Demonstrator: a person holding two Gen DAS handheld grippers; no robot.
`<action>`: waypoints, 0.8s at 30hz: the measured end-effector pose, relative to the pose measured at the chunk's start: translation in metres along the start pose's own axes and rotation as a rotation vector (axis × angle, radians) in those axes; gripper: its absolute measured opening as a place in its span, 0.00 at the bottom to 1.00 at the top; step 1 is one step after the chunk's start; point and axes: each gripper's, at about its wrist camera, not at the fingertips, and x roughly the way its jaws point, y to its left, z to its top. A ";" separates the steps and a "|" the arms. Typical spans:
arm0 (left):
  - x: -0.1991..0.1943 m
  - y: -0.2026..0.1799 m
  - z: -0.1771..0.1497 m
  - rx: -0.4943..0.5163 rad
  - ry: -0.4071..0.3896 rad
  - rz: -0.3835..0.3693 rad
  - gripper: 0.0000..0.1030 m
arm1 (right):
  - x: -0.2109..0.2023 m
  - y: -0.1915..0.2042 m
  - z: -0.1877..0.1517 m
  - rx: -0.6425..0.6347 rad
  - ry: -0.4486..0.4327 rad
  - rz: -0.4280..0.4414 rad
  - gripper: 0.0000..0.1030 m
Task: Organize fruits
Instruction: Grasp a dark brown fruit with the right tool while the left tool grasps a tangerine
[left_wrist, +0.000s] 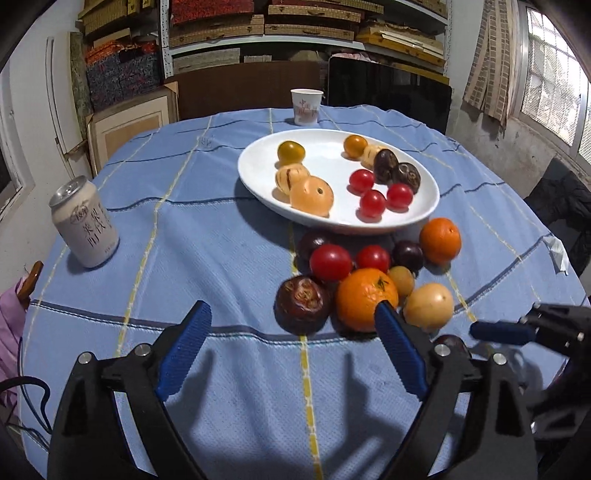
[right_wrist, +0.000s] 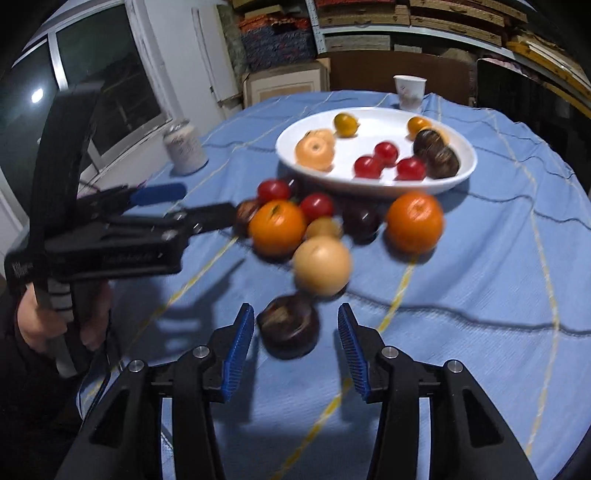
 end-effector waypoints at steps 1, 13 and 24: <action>0.000 -0.002 -0.002 0.012 -0.001 0.000 0.85 | 0.002 0.004 -0.002 -0.004 0.002 -0.012 0.46; 0.002 -0.010 -0.008 0.039 0.005 0.004 0.85 | 0.002 0.013 -0.007 0.009 -0.003 -0.103 0.39; 0.025 -0.058 -0.001 0.174 0.036 0.017 0.54 | -0.002 -0.036 -0.011 0.195 -0.019 -0.025 0.40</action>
